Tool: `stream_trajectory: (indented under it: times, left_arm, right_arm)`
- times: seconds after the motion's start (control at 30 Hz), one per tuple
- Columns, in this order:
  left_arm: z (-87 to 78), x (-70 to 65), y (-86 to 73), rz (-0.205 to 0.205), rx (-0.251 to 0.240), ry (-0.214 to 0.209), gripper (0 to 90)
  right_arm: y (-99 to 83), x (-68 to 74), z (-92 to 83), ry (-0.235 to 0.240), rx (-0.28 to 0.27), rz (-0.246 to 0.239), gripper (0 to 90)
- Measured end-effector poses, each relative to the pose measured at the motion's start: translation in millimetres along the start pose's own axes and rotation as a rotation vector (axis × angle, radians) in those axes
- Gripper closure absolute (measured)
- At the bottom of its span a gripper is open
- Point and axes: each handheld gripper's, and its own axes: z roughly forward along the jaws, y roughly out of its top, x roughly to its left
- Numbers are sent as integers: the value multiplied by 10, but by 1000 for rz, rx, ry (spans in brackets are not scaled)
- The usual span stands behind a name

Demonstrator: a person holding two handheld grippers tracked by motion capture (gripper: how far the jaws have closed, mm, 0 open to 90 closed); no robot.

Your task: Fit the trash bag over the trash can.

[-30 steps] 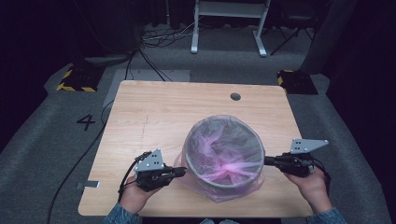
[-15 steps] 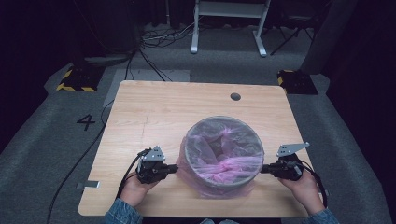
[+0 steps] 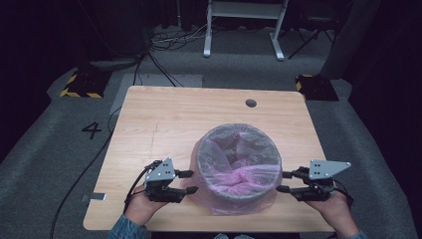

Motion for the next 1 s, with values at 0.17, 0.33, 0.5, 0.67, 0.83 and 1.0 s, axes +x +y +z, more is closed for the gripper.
stream_trajectory:
  times: [0.17,0.33,0.5,0.67,0.83,1.0]
  left_arm:
    - [118,84,66,-30,35,46,865]
    - [295,175,-56,-76,121,47,889]
    - [390,218,-196,-107,211,32,889]
    - [477,264,-288,-106,308,120,889]
    - [478,278,-331,-119,332,131,888]
    - [270,146,-281,-58,207,65,822]
  right_arm:
    - [81,-117,127,-53,49,42,900]
    - [-134,-413,358,-87,138,159,900]
    - [-309,-453,535,-67,227,227,900]
    - [-327,-423,509,-59,248,231,900]
    - [-359,-380,463,-37,327,243,900]
    - [-508,-292,440,31,445,274,900]
